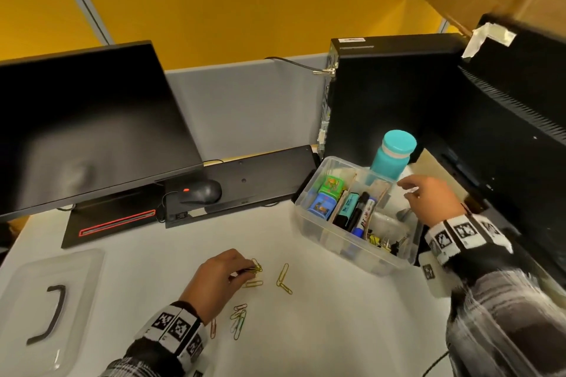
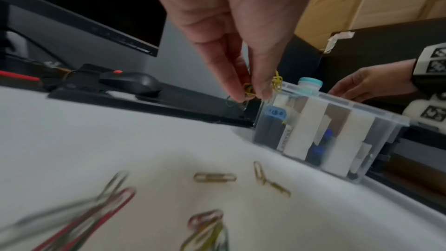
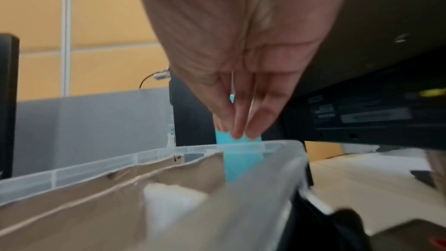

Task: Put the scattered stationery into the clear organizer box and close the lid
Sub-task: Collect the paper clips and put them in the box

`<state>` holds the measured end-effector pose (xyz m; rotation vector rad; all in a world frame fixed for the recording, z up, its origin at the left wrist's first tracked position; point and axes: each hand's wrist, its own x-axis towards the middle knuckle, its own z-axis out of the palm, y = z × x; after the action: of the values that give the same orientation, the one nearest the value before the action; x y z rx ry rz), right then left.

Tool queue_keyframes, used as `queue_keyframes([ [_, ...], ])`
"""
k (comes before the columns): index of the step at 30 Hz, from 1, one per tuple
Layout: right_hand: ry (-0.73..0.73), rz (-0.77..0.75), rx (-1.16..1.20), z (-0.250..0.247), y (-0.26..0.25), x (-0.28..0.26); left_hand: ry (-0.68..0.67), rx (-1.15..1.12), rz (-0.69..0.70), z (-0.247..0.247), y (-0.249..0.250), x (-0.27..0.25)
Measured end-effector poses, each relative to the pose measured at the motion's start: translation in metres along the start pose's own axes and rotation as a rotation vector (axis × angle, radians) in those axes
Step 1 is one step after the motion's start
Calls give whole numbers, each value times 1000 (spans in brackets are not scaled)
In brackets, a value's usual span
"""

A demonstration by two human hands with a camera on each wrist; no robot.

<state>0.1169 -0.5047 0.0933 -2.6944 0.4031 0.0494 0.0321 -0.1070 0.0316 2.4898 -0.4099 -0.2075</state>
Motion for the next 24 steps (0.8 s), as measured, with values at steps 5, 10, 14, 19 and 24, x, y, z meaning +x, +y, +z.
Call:
queue_keyframes([
  [5, 102, 76, 147, 26, 26, -46, -19, 0, 139, -19, 62, 48],
  [10, 54, 73, 153, 42, 35, -50, -137, 128, 336, -3, 137, 123],
  [14, 46, 74, 107, 46, 37, -46, -208, 232, 377, 23, 195, 180],
  [19, 42, 98, 84, 45, 32, -45, -322, 466, 380, 61, 231, 221],
  [24, 31, 106, 38, 45, 30, -46, -394, 556, 391, 85, 243, 233],
])
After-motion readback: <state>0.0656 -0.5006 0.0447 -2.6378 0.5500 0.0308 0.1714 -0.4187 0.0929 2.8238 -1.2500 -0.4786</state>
